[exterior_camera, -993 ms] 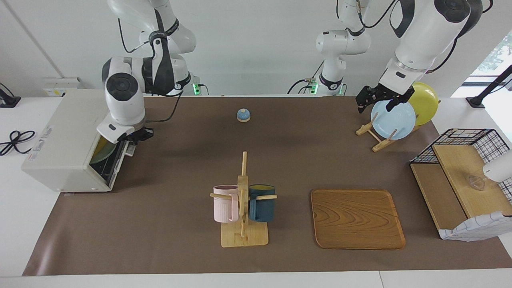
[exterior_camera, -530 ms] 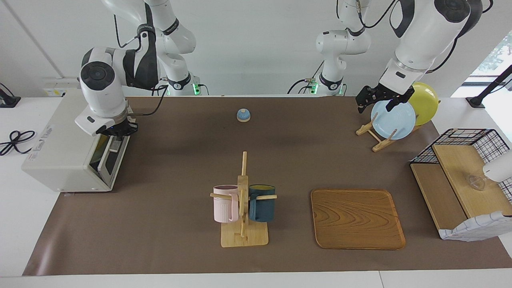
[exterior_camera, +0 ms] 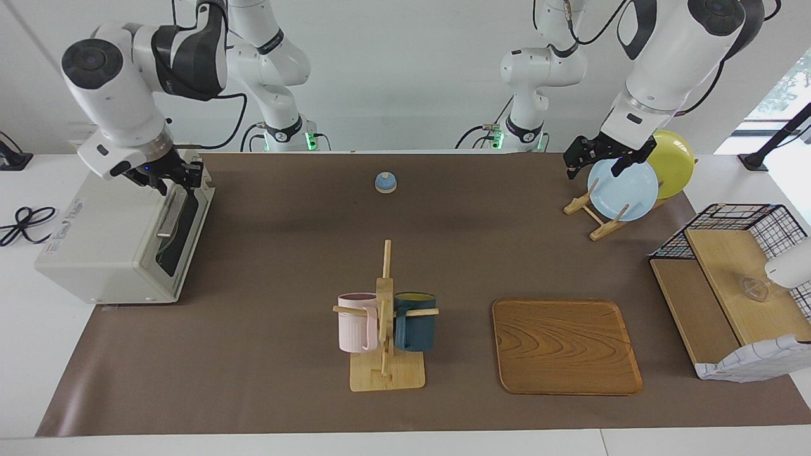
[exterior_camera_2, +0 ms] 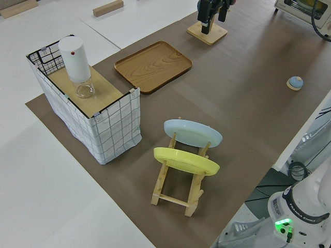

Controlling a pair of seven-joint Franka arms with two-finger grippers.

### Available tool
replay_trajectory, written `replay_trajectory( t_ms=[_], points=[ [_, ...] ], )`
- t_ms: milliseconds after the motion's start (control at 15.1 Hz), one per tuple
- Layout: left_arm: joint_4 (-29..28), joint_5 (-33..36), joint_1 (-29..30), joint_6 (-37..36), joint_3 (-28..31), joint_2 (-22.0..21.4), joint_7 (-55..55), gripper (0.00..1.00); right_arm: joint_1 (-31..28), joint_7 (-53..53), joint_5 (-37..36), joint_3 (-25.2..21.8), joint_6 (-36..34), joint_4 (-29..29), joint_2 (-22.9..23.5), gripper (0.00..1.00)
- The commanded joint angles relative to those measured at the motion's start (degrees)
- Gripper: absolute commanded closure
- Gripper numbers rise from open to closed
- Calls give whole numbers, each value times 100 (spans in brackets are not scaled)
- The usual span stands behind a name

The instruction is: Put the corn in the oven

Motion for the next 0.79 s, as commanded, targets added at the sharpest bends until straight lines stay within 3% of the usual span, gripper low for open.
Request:
replay_trajectory(
  t_ms=[0, 530, 728],
  points=[
    [-47, -62, 76, -40, -37, -41, -43, 0, -41, -23, 420, 20, -212, 210, 23, 0],
    [-39, -62, 76, -49, -37, -41, -43, 0, 99, 390, 694, -50, -265, 518, 93, 0],
    [-39, -62, 76, -40, -37, -41, -43, 0, 460, 426, 641, -401, -388, 798, 251, 0]
  ],
)
